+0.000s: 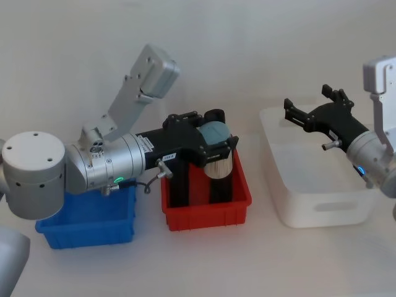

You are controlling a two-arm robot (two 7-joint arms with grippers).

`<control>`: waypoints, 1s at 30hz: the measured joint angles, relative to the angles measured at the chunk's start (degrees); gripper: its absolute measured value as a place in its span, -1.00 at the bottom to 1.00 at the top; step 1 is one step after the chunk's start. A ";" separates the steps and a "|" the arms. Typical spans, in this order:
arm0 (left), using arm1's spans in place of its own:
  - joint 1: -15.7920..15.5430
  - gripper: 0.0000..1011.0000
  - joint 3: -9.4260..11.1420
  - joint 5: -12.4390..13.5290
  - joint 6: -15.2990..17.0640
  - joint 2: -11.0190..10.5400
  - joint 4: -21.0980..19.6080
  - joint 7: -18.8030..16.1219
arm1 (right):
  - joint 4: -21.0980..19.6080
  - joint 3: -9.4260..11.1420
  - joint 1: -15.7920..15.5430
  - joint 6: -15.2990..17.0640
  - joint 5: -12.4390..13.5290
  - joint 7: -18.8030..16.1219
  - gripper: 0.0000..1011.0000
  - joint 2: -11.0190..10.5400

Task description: Pick the cotton swabs from the blue box and place them into the white box.

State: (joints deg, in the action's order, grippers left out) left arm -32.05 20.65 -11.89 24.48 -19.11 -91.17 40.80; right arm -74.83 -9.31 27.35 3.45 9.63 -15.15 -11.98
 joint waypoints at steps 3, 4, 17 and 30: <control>-0.38 0.33 0.26 0.21 0.03 0.31 0.06 0.73 | 0.03 -0.06 0.03 -0.02 0.00 -0.83 0.98 -0.02; -0.57 0.33 0.42 0.32 0.04 0.48 0.10 1.13 | 0.04 -0.09 0.03 -0.02 0.00 -1.02 0.98 -0.03; -1.55 0.33 1.18 0.85 0.11 1.34 0.30 3.20 | 0.34 -0.83 0.50 0.13 -0.55 -9.15 0.98 -0.35; -1.92 0.33 1.45 1.06 0.14 1.66 0.39 3.92 | -0.14 -1.57 0.62 0.96 -0.93 -19.69 0.98 -1.25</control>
State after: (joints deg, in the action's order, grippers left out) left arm -33.97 22.10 -10.84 24.63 -17.45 -90.78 44.72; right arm -74.97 -10.88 27.97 4.42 8.70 -34.83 -13.23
